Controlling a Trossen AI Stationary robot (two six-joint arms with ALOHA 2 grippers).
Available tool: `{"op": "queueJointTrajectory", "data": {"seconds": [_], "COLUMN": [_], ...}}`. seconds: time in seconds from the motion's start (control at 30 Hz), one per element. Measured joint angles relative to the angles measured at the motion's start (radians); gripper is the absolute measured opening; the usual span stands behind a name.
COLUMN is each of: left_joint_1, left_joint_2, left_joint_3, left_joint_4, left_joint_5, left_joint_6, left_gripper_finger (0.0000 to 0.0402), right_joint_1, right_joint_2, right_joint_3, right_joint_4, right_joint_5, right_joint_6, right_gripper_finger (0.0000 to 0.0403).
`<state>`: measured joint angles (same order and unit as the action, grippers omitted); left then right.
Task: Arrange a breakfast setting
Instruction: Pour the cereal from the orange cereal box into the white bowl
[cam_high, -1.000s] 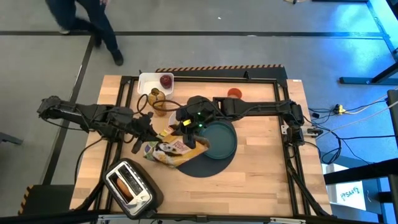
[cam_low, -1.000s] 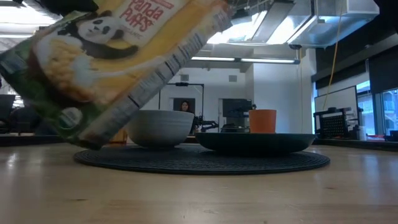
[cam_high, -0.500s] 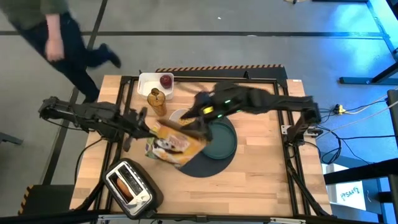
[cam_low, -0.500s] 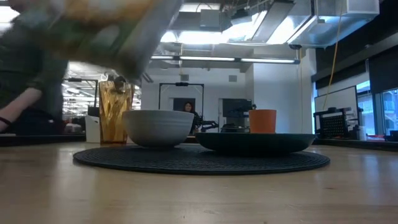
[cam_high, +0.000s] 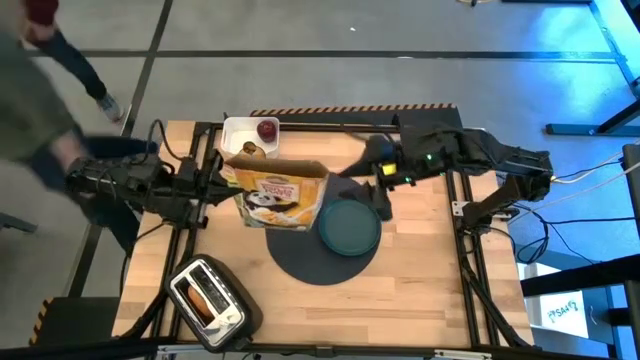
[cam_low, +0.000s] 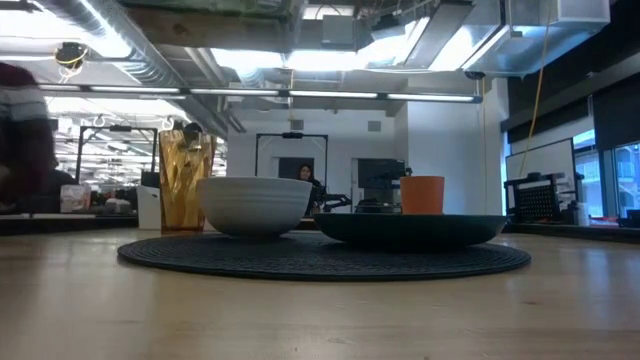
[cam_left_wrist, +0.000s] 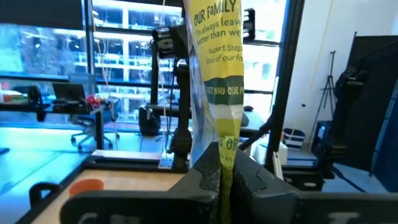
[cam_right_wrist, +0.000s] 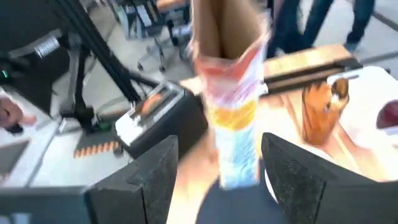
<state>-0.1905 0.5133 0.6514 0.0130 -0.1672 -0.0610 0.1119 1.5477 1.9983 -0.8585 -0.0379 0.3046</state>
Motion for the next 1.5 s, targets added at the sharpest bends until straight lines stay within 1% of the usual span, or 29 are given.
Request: {"op": "queueJointTrajectory", "data": {"seconds": [0.13,0.2,0.27,0.33,0.4,0.53,0.63,0.7,0.83,1.03,1.07,1.17,1.27,1.3,1.37,1.43,1.5], "left_joint_1": [0.000,0.000,0.000,0.000,0.000,0.000,0.000,0.000,-0.001,-0.001,-0.002,-0.007,-0.023,-0.029,-0.041,-0.054,-0.067], "left_joint_2": [0.068,0.096,0.121,0.145,0.170,0.214,0.259,0.284,0.306,0.308,0.307,0.310,0.337,0.347,0.371,0.391,0.413], "left_joint_3": [0.000,0.000,0.000,0.000,0.000,0.000,0.000,0.000,0.000,0.000,0.000,0.000,0.000,0.000,0.000,0.000,0.000], "left_joint_4": [0.099,0.139,0.178,0.201,0.226,0.289,0.330,0.347,0.343,0.338,0.340,0.358,0.395,0.401,0.419,0.427,0.443], "left_joint_5": [0.000,0.002,0.012,0.020,0.021,0.027,0.022,-0.010,-0.074,-0.128,-0.127,-0.104,-0.101,-0.102,-0.102,-0.102,-0.103], "left_joint_6": [0.042,0.046,0.047,0.048,0.048,0.048,0.045,0.039,0.027,0.034,0.034,0.033,0.035,0.036,0.037,0.034,0.015], "left_gripper_finger": [0.0000,0.0000,0.0000,0.0000,0.0000,0.0000,0.0000,0.0000,0.0000,0.0000,0.0000,0.0000,0.0000,0.0000,0.0000,0.0000,0.0000], "right_joint_1": [0.043,0.055,0.054,0.051,0.051,0.052,0.054,0.054,0.064,0.070,0.069,0.070,0.062,0.057,0.057,0.057,0.058], "right_joint_2": [-0.024,-0.034,-0.041,-0.043,-0.042,-0.042,-0.040,-0.041,-0.040,-0.041,-0.041,-0.043,-0.034,-0.029,-0.018,-0.008,-0.008], "right_joint_3": [-0.049,-0.082,-0.114,-0.133,-0.145,-0.174,-0.181,-0.181,-0.181,-0.181,-0.181,-0.181,-0.181,-0.180,-0.181,-0.181,-0.181], "right_joint_4": [-0.001,0.029,0.056,0.087,0.110,0.224,0.227,0.227,0.226,0.209,0.206,0.194,0.193,0.187,0.161,0.139,0.121], "right_joint_5": [0.056,0.087,0.121,0.129,0.119,0.063,0.035,0.007,-0.069,-0.096,-0.084,0.002,0.020,0.019,0.019,0.019,0.018], "right_joint_6": [-0.001,0.002,0.003,0.003,0.002,0.003,0.002,0.003,0.006,0.002,0.003,0.004,0.005,0.005,0.003,-0.015,-0.035], "right_gripper_finger": [0.0222,0.0225,0.0232,0.0248,0.0269,0.0311,0.0324,0.0325,0.0314,0.0298,0.0297,0.0296,0.0291,0.0284,0.0257,0.0212,0.0152]}}
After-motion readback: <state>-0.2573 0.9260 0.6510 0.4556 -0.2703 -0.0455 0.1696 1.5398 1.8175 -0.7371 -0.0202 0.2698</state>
